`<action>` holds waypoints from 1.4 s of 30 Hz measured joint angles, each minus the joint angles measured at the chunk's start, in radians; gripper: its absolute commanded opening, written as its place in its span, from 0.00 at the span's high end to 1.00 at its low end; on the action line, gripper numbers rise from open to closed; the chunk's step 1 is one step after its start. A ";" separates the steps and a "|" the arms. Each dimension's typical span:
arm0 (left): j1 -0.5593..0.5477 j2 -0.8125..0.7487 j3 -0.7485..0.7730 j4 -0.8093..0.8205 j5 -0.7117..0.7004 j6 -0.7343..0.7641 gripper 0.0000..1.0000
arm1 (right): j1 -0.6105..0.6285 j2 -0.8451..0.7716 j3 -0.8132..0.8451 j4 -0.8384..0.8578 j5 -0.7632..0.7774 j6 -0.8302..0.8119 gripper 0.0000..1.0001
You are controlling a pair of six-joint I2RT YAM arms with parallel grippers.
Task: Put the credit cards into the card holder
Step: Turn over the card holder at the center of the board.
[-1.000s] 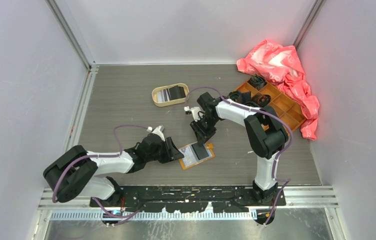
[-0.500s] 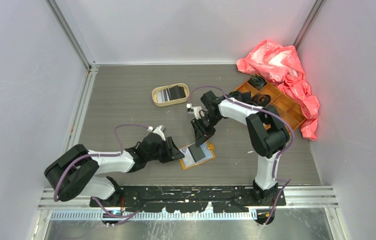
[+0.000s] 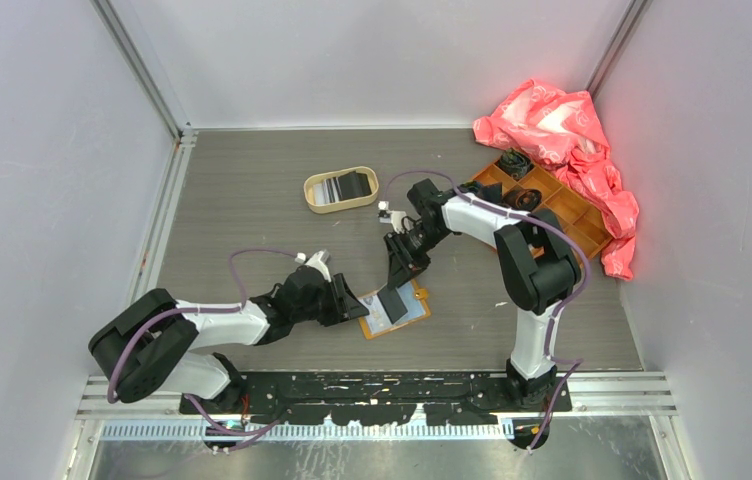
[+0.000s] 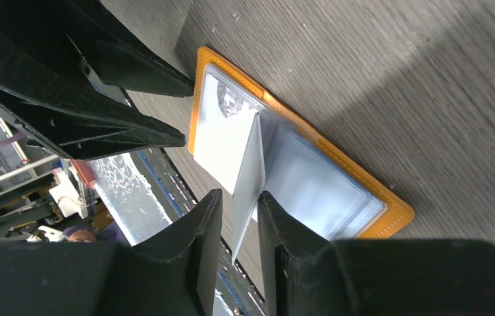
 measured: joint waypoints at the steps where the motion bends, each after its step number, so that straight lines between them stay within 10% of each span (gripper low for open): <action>1: 0.000 0.000 0.000 0.000 0.000 0.000 0.56 | 0.000 0.001 0.000 0.000 -0.005 0.003 0.68; 17: 0.000 -0.004 0.000 -0.002 -0.001 0.000 0.53 | -0.003 0.026 0.001 -0.006 0.062 0.013 0.89; 42: 0.000 -0.091 0.000 -0.120 -0.023 0.023 0.53 | -0.013 -0.023 0.010 -0.011 0.174 0.006 0.79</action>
